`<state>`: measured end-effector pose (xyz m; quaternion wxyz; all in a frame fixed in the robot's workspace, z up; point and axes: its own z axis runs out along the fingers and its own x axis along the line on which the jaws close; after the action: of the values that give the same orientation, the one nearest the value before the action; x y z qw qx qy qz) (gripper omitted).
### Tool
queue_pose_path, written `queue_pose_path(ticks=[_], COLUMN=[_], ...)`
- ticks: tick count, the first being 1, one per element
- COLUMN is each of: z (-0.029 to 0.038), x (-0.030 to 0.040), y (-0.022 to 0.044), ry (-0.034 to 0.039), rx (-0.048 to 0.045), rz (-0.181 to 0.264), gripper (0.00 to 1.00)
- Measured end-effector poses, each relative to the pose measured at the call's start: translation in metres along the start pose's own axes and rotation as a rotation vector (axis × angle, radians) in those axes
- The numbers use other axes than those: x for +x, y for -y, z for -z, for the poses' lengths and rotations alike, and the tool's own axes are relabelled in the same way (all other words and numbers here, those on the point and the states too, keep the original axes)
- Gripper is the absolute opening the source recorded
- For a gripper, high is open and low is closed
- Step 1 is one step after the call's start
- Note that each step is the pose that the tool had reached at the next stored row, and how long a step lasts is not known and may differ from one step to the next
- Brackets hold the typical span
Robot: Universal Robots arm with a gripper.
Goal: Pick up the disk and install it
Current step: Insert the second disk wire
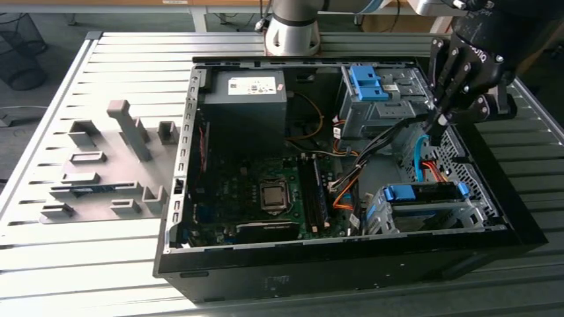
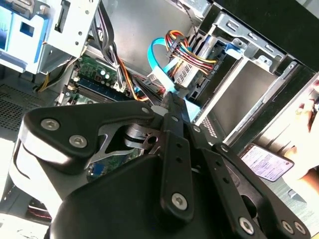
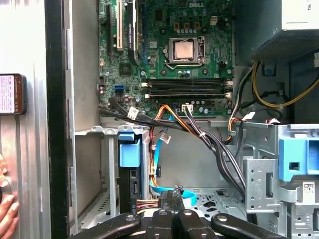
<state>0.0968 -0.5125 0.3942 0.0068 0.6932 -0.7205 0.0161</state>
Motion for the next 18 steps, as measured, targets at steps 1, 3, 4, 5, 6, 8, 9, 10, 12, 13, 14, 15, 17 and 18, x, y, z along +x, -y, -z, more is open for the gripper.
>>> queue_pose_path(ticks=[1,3,4,5,6,8,9,10,12,13,14,15,17,18], z=[-0.0002,-0.0004,-0.0021,-0.0028,-0.0036,-0.0051,-0.0056,-0.006,-0.0069,-0.0076,-0.0087,-0.0101,-0.0135,-0.0146], x=[-0.0001,-0.0007,-0.0026,-0.0028,-0.0031,-0.0037,-0.0038,-0.004,-0.0052,-0.0063,-0.0072,-0.0079,-0.0088,-0.0089], y=[0.0004,0.0008,0.0013,0.0013,0.0014,0.0014,0.0013,0.0013,0.0014,0.0015,0.0016,0.0018,0.0026,0.0026], ry=[-0.0001,-0.002,-0.0045,-0.008,-0.0143,-0.0303,-0.0411,-0.0543,-0.0792,-0.0882,-0.0944,-0.0981,-0.1027,-0.1067], rx=[0.0,0.0,0.0001,0.0002,0.0004,0.001,0.0015,0.002,0.003,0.0033,0.0035,0.0037,0.0039,0.0041], rz=[0.0,0.0,0.0,0.0,0.0,0.0,0.0,0.001,0.001,0.001,0.001,0.001,0.001,0.001], gripper=[0.11,0.17,0.24,0.24,0.24,0.24,0.24,0.24,0.24,0.24,0.24,0.24,0.24,0.24])
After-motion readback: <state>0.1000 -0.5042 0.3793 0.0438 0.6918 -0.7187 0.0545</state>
